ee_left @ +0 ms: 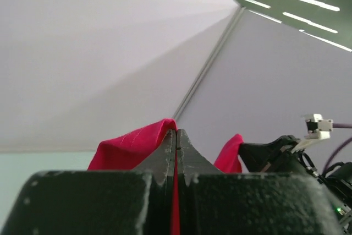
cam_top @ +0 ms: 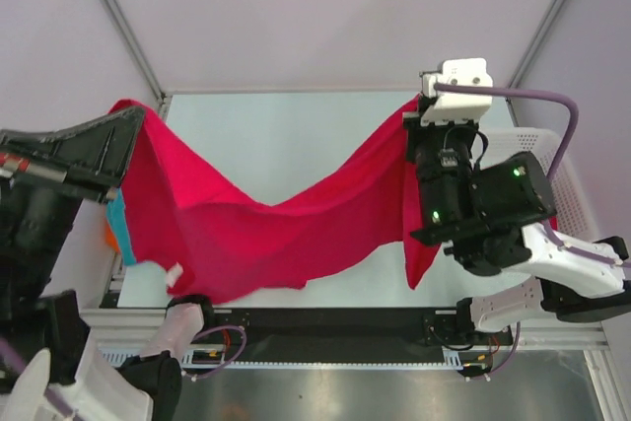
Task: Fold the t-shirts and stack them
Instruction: Flatten out the tshirt
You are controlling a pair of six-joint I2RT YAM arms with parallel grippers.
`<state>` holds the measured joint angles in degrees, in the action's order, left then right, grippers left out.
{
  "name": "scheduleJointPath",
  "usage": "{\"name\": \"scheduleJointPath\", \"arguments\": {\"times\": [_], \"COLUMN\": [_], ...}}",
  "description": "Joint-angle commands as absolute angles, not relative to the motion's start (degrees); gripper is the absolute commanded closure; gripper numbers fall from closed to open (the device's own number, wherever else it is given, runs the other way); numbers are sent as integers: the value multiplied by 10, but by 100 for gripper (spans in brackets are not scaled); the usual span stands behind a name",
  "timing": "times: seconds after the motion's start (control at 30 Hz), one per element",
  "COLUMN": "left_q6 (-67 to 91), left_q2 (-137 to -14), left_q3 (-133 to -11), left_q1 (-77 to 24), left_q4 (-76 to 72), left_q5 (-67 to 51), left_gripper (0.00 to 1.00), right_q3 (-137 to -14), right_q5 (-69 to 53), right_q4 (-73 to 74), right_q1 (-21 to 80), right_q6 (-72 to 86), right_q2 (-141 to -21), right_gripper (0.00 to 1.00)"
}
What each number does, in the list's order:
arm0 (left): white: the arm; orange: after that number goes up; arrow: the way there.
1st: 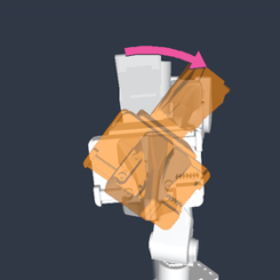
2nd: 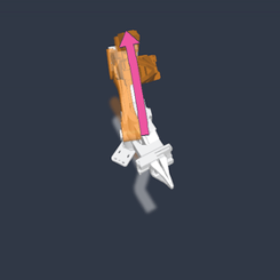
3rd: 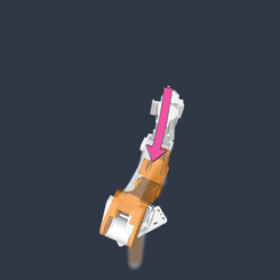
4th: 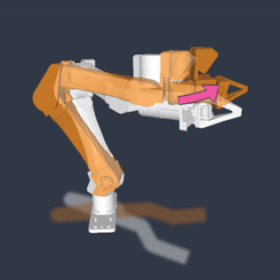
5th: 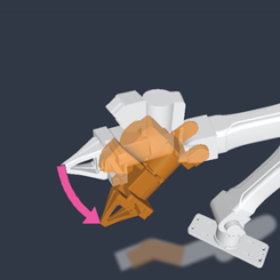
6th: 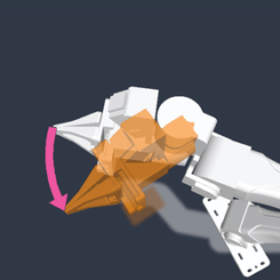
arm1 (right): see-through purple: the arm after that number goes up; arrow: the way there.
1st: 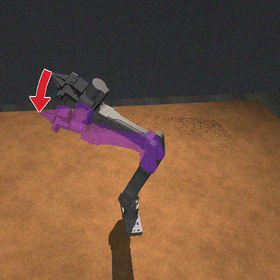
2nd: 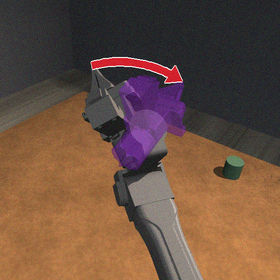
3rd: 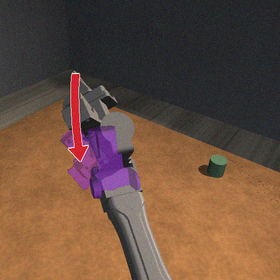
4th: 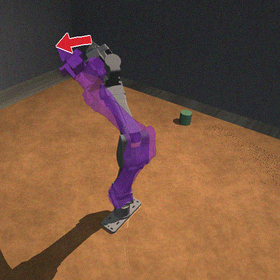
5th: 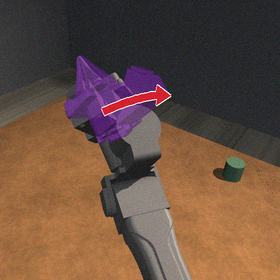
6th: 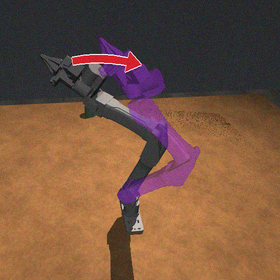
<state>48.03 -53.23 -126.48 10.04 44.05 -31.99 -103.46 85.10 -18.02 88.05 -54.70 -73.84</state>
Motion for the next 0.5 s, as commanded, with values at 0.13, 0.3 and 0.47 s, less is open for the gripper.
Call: {"name": "scheduleJointPath", "arguments": {"times": [0.13, 0.3, 0.47], "left_q6": [463, 444, 440], "left_q2": [-611, -722, -850], "left_q3": [-1033, -967, -956], "left_q1": [104, 109, 134], "left_q4": [359, 285, 237], "left_q5": [-246, -229, -243], "left_gripper": [100, 100, 100], "right_q3": [-951, -911, -1158], "right_q5": [895, 875, 443], "right_q4": [-244, -185, 546], "right_q1": [643, 495, 323], "right_q6": [-536, -429, 212], "right_q2": [-736, -822, -976], "right_gripper": [100, 100, 100]}}
